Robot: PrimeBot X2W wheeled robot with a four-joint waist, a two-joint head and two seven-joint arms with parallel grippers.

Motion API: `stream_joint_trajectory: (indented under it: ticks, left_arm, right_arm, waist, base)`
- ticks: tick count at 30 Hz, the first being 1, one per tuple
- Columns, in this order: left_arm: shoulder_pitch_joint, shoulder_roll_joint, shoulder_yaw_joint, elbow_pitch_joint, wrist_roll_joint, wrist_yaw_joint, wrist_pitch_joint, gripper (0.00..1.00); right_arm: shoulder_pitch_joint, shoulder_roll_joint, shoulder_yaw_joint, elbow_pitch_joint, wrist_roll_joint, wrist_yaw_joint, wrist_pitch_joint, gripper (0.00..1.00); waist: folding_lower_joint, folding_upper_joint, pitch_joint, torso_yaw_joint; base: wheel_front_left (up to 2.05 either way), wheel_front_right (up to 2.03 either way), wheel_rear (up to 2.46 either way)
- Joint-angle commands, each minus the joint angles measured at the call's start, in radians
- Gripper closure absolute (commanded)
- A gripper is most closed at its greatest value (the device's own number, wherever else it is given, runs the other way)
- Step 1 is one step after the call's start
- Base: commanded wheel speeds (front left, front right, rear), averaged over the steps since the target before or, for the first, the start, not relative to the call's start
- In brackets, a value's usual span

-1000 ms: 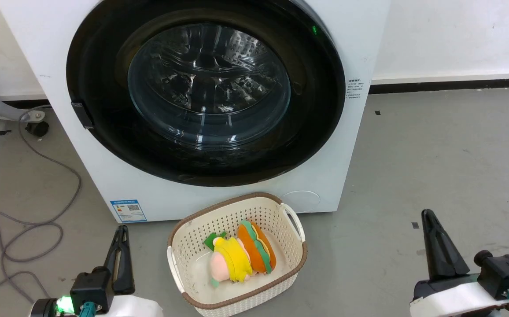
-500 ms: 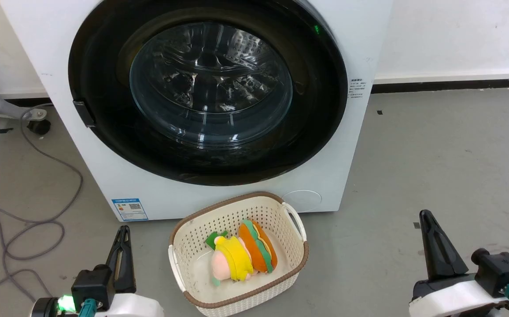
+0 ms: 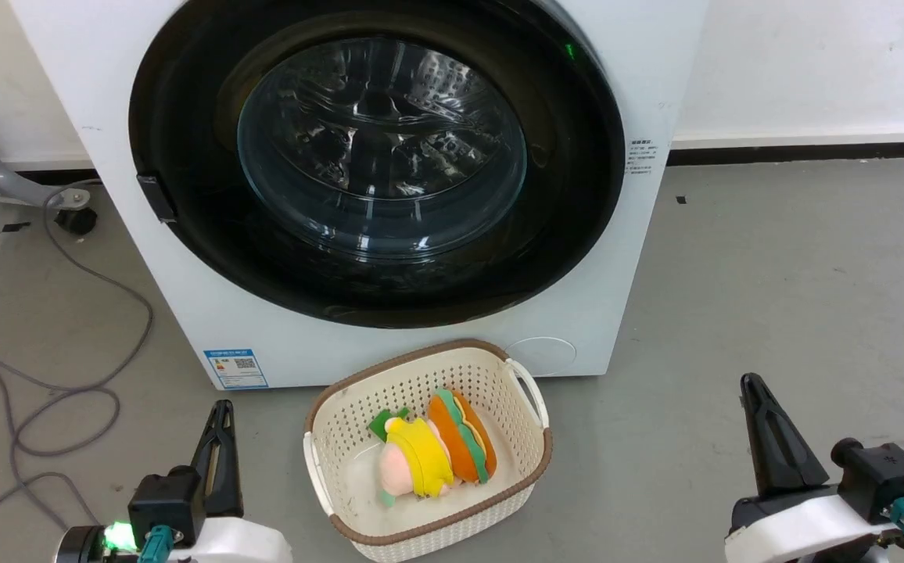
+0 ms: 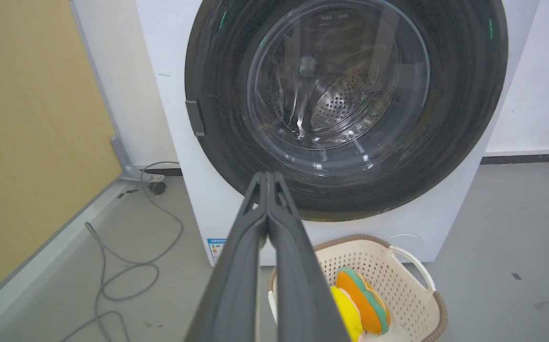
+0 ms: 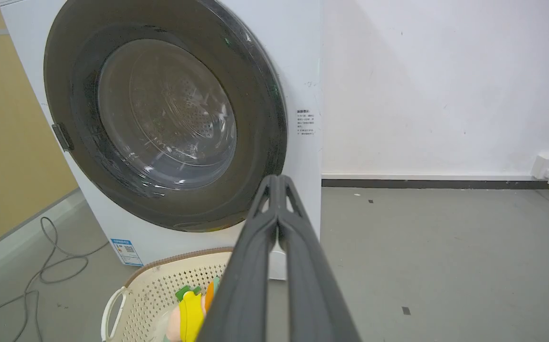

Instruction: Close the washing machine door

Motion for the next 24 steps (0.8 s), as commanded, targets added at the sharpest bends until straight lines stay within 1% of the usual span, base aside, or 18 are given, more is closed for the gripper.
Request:
stream_joint_trajectory:
  ticks: [1,24]
  left_arm:
    - [-0.008,-0.004,-0.001,-0.006,0.007,-0.008,0.004,1.0]
    - [-0.013,-0.007,-0.003,-0.025,0.013,-0.022,0.051,1.0]
  right_arm:
    - [0.002,0.001,0.001,-0.009,-0.01,0.0,0.005,1.0]
    - [0.003,0.002,0.005,-0.027,-0.038,0.0,0.052,1.0]
  waist:
    - [0.0,0.0,0.0,0.001]
    - [0.0,0.0,0.004,0.017]
  base:
    - [0.0,0.0,0.0]
    - [0.0,0.0,0.0]
